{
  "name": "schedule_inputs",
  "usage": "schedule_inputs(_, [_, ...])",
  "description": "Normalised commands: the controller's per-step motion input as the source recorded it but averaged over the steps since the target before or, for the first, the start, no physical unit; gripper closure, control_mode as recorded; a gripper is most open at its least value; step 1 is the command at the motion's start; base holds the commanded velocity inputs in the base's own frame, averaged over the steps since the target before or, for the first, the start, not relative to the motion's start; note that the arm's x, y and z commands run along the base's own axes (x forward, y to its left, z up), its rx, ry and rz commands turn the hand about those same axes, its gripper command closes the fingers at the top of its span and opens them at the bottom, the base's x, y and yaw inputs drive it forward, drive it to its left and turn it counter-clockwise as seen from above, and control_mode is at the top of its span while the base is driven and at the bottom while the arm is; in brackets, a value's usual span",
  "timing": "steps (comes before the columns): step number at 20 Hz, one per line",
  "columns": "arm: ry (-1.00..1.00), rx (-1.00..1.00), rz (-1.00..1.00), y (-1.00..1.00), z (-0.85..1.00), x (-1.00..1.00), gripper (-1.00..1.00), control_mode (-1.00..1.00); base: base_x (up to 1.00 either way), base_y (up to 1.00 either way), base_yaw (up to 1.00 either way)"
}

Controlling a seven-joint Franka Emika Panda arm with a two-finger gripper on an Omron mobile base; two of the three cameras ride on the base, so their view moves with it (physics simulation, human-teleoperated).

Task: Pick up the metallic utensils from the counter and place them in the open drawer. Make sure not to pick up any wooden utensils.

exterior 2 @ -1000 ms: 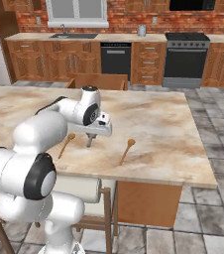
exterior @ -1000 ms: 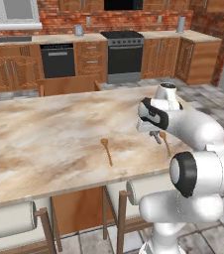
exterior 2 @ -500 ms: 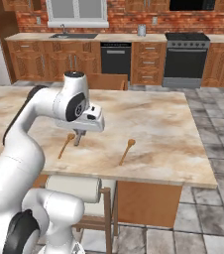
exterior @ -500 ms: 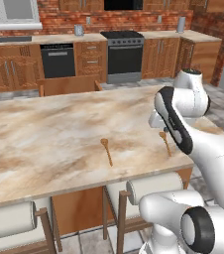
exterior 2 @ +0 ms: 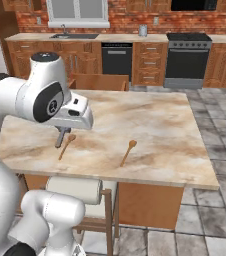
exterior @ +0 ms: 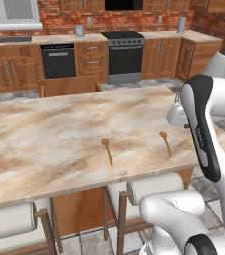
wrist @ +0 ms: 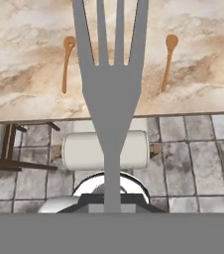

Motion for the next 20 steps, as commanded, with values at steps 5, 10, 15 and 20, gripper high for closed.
schedule_inputs(5, [0.00, 0.00, 0.00, 0.08, 0.30, -0.97, 1.00, -1.00, 0.00, 0.00, 0.00])
schedule_inputs(10, [0.00, -0.02, 0.00, 0.16, -0.15, -0.41, 1.00, -1.00, 0.00, 0.00, 0.00])
schedule_inputs(15, [0.00, 0.00, 0.00, 0.00, 0.00, 0.00, 1.00, -1.00, 0.00, 0.00, 0.00])
schedule_inputs(20, [0.00, 0.00, 0.00, 0.00, 0.00, 0.00, 1.00, -1.00, 0.00, 0.00, 0.00])
